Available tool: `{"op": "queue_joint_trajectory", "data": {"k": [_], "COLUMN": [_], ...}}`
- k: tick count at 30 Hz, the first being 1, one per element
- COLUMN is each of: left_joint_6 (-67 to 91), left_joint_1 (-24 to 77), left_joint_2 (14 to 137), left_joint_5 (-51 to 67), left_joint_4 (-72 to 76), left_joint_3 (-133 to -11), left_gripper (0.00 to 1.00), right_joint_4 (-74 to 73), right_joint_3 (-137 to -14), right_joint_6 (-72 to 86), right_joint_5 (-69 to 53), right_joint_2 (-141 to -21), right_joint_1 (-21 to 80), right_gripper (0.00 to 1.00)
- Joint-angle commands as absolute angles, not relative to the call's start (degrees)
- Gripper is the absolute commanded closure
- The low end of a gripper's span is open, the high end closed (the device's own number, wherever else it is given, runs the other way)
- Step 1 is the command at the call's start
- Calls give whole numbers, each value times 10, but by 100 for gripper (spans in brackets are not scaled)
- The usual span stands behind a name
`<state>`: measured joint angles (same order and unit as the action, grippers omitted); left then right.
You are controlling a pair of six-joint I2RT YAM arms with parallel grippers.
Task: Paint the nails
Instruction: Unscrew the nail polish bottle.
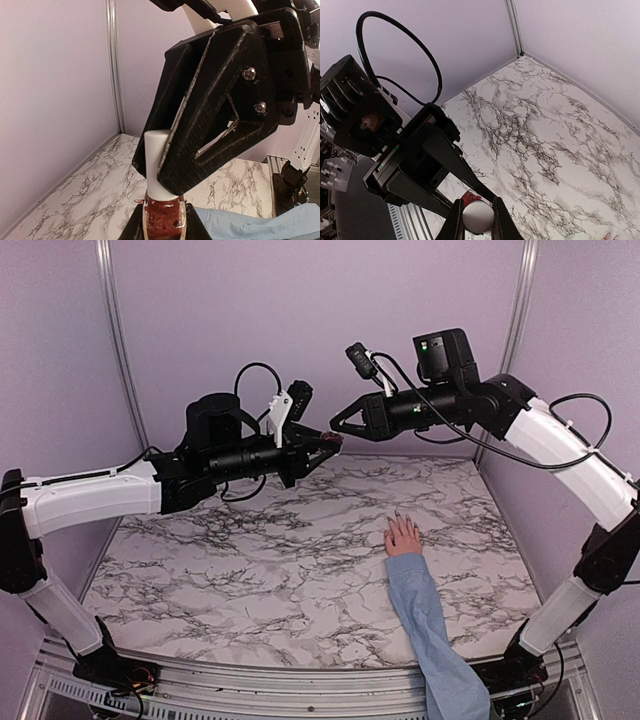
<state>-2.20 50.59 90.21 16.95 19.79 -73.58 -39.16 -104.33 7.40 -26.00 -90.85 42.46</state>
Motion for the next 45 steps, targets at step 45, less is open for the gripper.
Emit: {"op": "queue_joint_trajectory", "data": {"k": [45], "left_joint_6": [-10], "left_joint_1": [503], "left_joint_2": [912], "left_joint_5": [186], "left_joint_4": [198], "left_joint_3": [-753], "left_gripper": [100], "right_joint_4": [-384], "right_joint_3": [-1058], "right_joint_6": [27], "right_joint_5": [-250], "right_joint_2": [-873], "right_joint_1": [429], "right_gripper": [100]}}
